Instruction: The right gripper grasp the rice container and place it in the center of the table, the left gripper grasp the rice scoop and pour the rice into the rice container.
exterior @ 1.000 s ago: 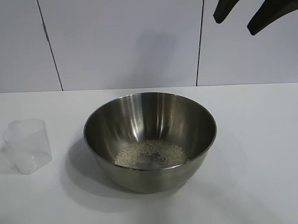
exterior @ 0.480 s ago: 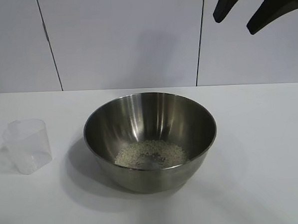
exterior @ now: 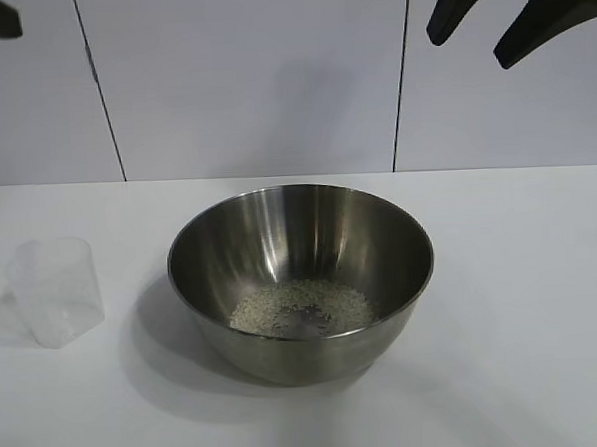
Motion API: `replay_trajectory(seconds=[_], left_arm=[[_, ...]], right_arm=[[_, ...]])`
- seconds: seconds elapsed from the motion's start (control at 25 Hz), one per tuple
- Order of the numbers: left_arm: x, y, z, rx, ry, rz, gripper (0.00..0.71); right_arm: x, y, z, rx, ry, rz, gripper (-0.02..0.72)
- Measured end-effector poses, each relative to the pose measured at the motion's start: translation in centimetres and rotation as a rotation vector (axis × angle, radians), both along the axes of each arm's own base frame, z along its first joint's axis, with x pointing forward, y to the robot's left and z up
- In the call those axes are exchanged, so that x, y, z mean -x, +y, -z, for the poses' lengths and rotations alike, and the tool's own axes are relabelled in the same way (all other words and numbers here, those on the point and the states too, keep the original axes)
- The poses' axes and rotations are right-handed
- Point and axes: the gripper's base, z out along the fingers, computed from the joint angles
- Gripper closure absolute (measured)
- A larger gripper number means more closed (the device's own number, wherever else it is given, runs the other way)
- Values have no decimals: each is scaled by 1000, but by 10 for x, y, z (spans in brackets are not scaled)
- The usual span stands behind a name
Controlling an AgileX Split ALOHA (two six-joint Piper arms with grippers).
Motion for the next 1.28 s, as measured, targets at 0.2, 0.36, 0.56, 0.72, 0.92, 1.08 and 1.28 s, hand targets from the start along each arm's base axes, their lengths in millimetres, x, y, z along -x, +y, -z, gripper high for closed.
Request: replay_trajectory(seconds=[0.2, 0.36, 0.56, 0.72, 0.92, 1.08, 1.28], left_arm=[[-14, -37, -15, 137, 143, 233, 353], [-25, -62, -4, 163, 218, 338, 407], [-28, -81, 7, 163, 259, 426, 422], [-29, -84, 0, 165, 238, 474, 424], [-29, -85, -3, 165, 226, 482, 424], [-31, -84, -3, 159, 219, 460, 424], [-32, -83, -1, 153, 218, 439, 424]], right_arm=[[1, 0, 1, 6, 12, -13, 261], [2, 0, 1, 11, 14, -24, 261], [2, 0, 1, 11, 14, -24, 261], [2, 0, 1, 8, 11, -22, 261], [2, 3, 0, -27, 16, -20, 261], [2, 5, -1, -57, 20, -18, 261], [2, 6, -1, -66, 24, -18, 261]])
